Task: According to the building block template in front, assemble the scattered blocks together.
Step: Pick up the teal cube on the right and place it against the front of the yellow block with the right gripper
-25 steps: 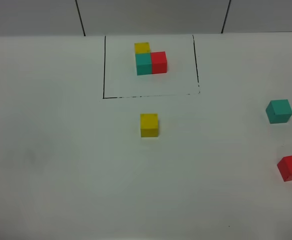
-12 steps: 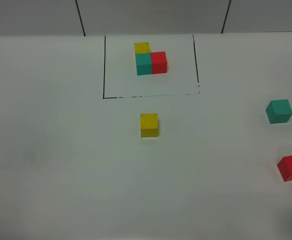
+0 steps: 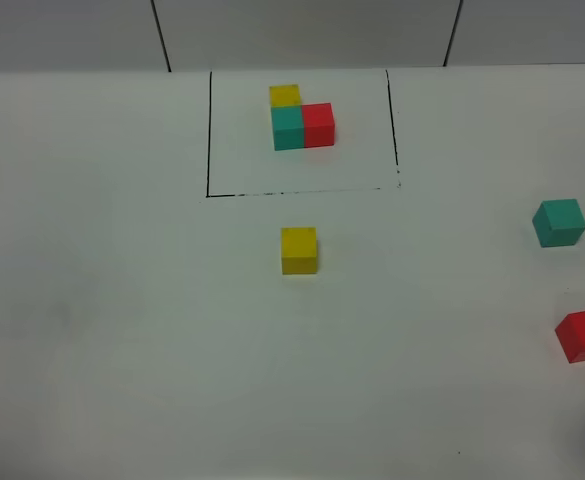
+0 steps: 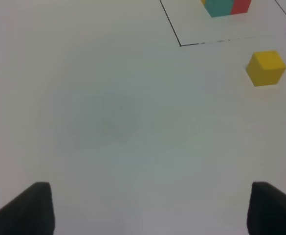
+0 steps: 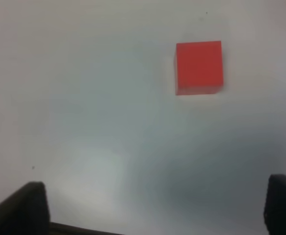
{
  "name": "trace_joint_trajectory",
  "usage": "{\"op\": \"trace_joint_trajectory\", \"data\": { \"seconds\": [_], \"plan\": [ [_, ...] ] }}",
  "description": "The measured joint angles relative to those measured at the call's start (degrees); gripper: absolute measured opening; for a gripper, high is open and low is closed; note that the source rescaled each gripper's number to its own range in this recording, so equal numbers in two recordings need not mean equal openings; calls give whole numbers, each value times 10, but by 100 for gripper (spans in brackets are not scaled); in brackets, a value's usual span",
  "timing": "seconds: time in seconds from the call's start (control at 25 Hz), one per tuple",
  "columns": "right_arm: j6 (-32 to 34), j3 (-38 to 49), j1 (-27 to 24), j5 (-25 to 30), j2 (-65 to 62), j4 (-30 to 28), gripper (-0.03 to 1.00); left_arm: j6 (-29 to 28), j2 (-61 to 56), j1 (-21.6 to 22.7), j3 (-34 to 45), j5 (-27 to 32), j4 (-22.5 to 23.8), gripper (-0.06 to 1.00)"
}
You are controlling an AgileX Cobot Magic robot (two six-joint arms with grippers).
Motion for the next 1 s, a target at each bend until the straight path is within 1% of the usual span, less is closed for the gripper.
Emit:
{"op": "trace_joint_trajectory", "data": {
  "seconds": [0.2,0.32,0.56,0.68,0.84,1.0],
  "plan": [
    [5,-1,0,-26,12,-13,100,0,0,0,0,0,0,90],
    [12,-15,0,-32,43,-27,100,0,0,0,0,0,0,90],
    [18,-91,0,-36,140,-46,100,0,0,0,0,0,0,90],
    [17,-133,0,-43,204,-68,100,0,0,0,0,0,0,90],
    [-19,-177,0,-66,310,-91,100,0,0,0,0,0,0,91],
    [-79,-240,-18,-90,419,-77,100,0,0,0,0,0,0,91]
  ]
}}
